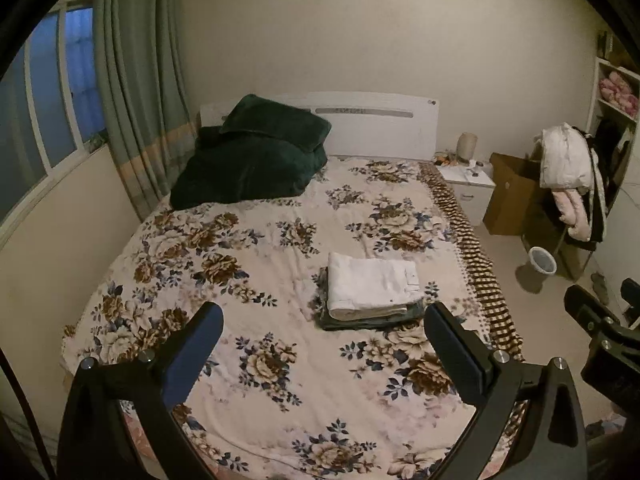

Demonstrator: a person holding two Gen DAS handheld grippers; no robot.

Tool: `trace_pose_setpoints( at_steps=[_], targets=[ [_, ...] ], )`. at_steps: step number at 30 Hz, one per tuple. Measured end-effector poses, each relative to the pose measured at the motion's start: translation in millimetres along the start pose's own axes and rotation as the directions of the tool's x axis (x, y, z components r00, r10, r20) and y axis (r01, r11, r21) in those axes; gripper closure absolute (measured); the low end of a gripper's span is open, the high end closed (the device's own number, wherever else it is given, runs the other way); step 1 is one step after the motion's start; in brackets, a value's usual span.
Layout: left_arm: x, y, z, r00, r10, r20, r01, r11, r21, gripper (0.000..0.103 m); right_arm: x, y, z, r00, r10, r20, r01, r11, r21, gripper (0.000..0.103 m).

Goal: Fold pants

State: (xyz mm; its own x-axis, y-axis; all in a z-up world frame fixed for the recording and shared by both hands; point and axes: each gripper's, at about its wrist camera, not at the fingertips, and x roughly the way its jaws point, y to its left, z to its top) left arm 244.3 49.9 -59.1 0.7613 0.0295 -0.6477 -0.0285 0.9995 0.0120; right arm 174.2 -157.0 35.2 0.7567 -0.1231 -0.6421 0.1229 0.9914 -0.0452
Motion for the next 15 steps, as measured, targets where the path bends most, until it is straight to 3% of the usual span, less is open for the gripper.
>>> trace_pose_setpoints(
  at_steps=[8, 15],
  targets=[
    [28, -9, 6, 0.999, 0.015, -0.033, -0.015, 1.0, 0.006, 0.0, 44, 4, 2, 0.999, -0.006, -0.032, 0.005, 1.0, -0.009, 0.001],
    [32, -12, 9, 0.999, 0.027, -0.038, -0.027, 1.0, 0.009, 0.0, 52, 6, -2, 0.999, -0.004, -0.037, 0.004, 1.0, -0.014, 0.001]
  ],
)
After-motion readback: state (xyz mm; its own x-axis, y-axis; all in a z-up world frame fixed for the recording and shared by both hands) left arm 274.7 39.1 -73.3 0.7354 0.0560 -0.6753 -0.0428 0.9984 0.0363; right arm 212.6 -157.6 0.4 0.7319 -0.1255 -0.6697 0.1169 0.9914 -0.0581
